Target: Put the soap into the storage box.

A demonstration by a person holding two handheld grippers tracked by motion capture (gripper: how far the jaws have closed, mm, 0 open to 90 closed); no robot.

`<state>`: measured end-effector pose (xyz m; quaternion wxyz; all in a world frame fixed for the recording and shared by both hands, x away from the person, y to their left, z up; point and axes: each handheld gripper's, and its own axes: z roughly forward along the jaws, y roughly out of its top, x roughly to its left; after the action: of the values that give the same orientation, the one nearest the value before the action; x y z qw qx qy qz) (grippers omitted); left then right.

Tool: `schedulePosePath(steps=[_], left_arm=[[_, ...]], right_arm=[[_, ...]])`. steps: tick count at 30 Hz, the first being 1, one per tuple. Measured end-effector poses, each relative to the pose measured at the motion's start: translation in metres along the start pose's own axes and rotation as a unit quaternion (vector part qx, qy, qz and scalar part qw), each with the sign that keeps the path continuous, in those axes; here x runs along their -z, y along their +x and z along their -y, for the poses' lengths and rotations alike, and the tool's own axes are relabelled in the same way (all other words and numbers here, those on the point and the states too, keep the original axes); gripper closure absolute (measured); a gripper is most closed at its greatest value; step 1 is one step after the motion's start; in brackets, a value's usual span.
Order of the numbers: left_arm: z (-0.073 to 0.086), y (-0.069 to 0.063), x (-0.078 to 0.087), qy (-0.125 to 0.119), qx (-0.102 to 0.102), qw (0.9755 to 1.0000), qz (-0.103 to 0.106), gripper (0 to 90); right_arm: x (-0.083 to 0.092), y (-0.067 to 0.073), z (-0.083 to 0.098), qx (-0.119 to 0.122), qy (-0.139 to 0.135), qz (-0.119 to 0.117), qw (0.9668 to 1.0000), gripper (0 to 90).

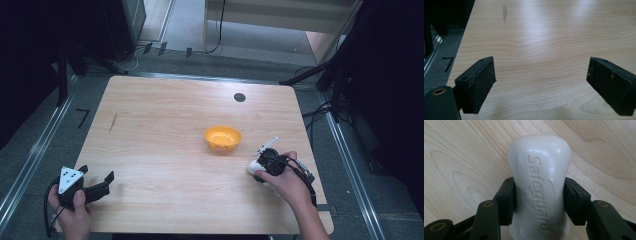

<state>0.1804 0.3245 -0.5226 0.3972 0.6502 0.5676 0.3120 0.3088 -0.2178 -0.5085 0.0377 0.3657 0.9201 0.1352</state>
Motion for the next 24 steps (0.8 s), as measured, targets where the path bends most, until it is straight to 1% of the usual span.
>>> schedulePosePath(steps=[5,10,14,15,18,20,24], left_arm=[[-0.0001,-0.001,-0.0002,0.002,-0.005,1.0,-0.001,9.0],[0.0,-0.0005,-0.0003,0.001,-0.003,1.0,0.0,8.9],[-0.0001,-0.0008,-0.0004,0.003,-0.004,1.0,0.0,9.0],[-0.0002,-0.0009,-0.0004,0.003,-0.004,1.0,-0.001,9.0],[-0.0002,-0.0009,-0.0004,0.003,-0.004,1.0,-0.001,9.0],[-0.0002,-0.0009,-0.0005,0.003,-0.004,1.0,-0.001,9.0],[-0.0004,-0.001,-0.0007,0.005,-0.006,1.0,-0.002,9.0]], right_arm=[[-0.0002,-0.0006,-0.0001,0.001,-0.001,-0.001,1.0,49.6],[-0.0004,-0.0014,-0.0003,0.004,-0.003,-0.002,1.0,49.8],[-0.0005,-0.0015,-0.0017,0.005,0.002,0.0,1.0,49.5],[-0.0006,-0.0008,-0.0022,0.002,0.004,0.0,1.0,49.5],[-0.0005,-0.0016,-0.0037,0.007,0.01,-0.001,0.9999,49.8],[-0.0005,-0.0018,-0.0044,0.004,0.011,-0.003,0.9999,49.8],[-0.0004,-0.0014,-0.005,0.007,0.012,-0.003,0.9999,50.3]])
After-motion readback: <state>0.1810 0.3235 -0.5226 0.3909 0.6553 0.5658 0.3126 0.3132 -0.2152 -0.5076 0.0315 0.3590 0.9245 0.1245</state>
